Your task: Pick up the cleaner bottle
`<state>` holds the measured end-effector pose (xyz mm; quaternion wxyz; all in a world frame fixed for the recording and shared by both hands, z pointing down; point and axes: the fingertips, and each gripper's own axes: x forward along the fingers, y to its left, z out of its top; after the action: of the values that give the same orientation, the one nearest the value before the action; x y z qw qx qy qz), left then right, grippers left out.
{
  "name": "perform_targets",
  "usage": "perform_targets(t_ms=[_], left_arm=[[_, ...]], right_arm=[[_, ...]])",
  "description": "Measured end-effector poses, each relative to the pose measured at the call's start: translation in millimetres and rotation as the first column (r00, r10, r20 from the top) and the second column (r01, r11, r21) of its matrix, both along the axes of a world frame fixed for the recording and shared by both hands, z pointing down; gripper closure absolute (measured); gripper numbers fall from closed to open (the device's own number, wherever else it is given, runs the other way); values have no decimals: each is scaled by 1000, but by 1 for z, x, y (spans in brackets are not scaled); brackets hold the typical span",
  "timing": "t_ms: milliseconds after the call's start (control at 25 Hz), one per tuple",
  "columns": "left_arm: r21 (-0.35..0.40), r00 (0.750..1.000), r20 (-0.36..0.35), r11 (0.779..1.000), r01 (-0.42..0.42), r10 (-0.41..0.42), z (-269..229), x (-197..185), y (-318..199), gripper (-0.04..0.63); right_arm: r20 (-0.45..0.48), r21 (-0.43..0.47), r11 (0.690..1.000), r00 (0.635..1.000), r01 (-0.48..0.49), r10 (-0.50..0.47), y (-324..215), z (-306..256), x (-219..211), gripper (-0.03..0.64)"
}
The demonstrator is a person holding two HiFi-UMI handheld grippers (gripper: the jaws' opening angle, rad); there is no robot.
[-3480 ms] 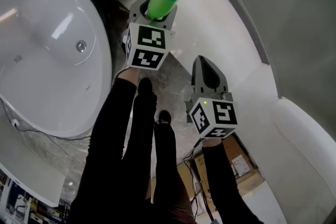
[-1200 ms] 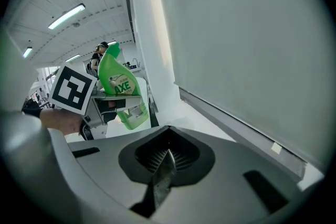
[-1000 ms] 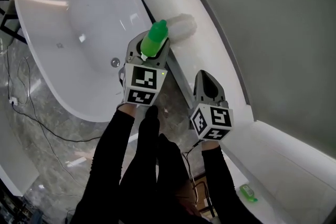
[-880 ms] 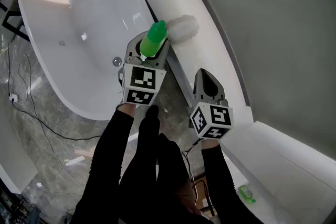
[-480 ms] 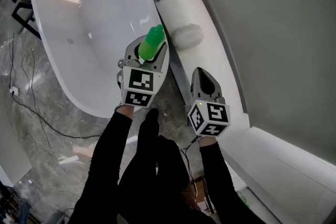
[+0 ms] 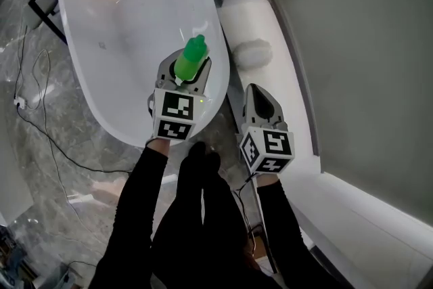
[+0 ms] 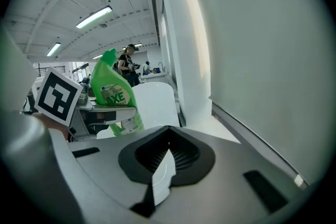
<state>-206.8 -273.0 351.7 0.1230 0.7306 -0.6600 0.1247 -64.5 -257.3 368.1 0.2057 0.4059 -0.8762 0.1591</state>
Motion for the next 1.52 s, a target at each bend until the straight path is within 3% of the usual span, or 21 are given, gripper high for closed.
perform_targets(t_ms=[800,1520], left_arm=[[-34,978,-10,977,209,-209,8,-55,81,403],[-78,944,-19,942,326,-329,40,-85,156,405]], right_arm=[[-7,11,973,973,231,-231,41,-4,-63,615],[-10,-36,915,915,403,-403,93,32,-113,615]])
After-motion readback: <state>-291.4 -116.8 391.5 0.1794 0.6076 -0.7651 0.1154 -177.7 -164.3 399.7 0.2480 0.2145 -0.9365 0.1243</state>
